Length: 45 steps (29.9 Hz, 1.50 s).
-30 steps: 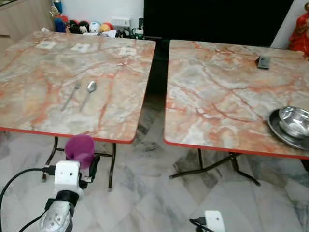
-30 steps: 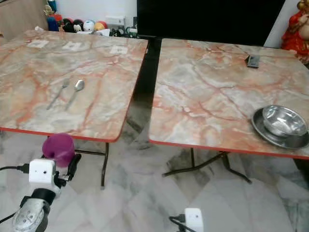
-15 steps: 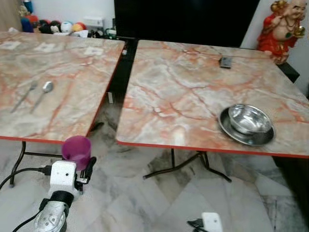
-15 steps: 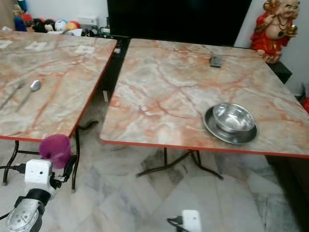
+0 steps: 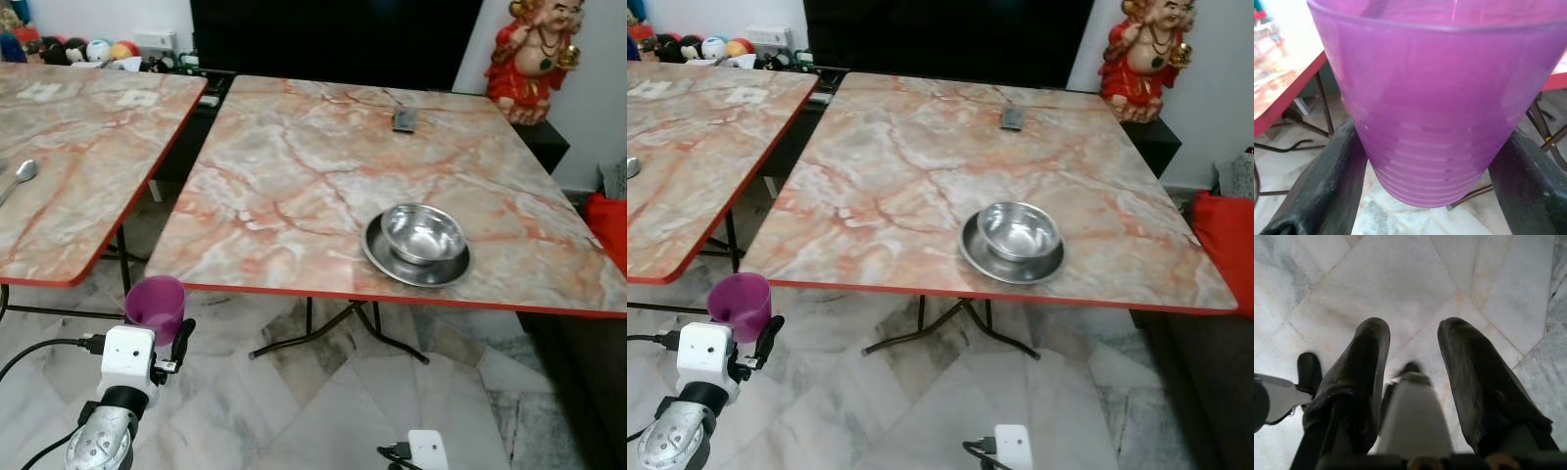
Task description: Setting the table
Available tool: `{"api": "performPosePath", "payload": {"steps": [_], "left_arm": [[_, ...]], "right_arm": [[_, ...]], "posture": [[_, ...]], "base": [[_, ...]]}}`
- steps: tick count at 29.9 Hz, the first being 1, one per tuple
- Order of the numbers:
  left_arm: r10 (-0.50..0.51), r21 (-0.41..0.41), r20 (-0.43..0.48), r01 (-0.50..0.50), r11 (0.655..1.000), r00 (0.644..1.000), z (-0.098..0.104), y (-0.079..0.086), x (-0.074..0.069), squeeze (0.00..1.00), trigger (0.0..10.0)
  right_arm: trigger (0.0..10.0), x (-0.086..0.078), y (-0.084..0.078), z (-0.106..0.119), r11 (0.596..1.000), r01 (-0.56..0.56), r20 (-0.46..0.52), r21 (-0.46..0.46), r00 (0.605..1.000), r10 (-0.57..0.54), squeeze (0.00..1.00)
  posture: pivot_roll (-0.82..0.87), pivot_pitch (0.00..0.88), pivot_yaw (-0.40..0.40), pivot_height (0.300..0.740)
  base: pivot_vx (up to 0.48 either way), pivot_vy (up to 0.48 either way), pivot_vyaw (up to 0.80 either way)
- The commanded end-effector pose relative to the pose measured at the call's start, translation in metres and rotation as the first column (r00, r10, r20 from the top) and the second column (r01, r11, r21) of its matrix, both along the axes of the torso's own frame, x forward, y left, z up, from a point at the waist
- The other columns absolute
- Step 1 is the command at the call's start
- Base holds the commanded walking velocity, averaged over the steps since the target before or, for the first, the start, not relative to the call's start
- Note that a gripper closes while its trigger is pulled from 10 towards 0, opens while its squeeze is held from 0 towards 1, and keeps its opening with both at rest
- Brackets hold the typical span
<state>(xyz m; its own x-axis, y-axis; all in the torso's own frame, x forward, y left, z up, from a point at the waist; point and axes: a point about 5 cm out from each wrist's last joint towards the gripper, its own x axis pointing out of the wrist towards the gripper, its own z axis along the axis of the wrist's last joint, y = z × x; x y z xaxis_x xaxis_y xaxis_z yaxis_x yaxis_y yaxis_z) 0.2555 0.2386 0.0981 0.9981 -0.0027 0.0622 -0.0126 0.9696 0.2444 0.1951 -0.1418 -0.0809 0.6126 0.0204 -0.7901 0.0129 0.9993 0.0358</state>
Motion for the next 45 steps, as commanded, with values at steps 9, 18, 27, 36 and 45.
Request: {"api": "performPosePath", "payload": {"steps": [9,18,27,36,45], "left_arm": [[-0.029,0.007,-0.018,0.029,1.0,0.999,-0.003,-0.005,-0.001,0.0,10.0],[-0.069,-0.004,-0.012,0.069,0.998,0.998,0.0,-0.008,0.001,0.0,10.0],[-0.091,-0.032,-0.005,0.091,0.995,0.996,0.002,-0.015,0.003,0.0,10.0],[-0.094,-0.046,-0.002,0.093,0.995,0.996,0.002,-0.018,0.004,0.0,10.0],[-0.086,-0.048,0.003,0.086,0.995,0.996,0.003,-0.018,0.004,0.0,10.0]], "right_arm": [[10.0,-0.007,-0.008,-0.003,1.0,0.015,-0.022,-0.016,1.0,-0.016,0.0],[10.0,-0.008,-0.009,-0.004,1.0,0.013,-0.024,-0.017,1.0,-0.014,0.0],[10.0,-0.008,-0.008,-0.004,1.0,0.017,-0.021,-0.015,1.0,-0.017,0.0],[10.0,-0.007,-0.009,-0.004,0.999,0.032,-0.023,-0.009,0.999,-0.032,0.0],[10.0,-0.007,-0.009,-0.003,1.0,0.019,-0.017,-0.011,1.0,-0.019,0.0]], "posture": [[0.05,0.085,-0.026,0.74],[0.05,0.072,-0.023,0.74],[0.04,0.087,-0.025,0.74],[0.04,0.098,-0.029,0.74],[0.05,0.101,-0.031,0.74]], "base": [[0.0,-0.302,0.0],[0.0,0.0,0.0],[0.0,0.0,0.0],[0.085,0.0,0.0],[0.28,0.0,-0.23]]}}
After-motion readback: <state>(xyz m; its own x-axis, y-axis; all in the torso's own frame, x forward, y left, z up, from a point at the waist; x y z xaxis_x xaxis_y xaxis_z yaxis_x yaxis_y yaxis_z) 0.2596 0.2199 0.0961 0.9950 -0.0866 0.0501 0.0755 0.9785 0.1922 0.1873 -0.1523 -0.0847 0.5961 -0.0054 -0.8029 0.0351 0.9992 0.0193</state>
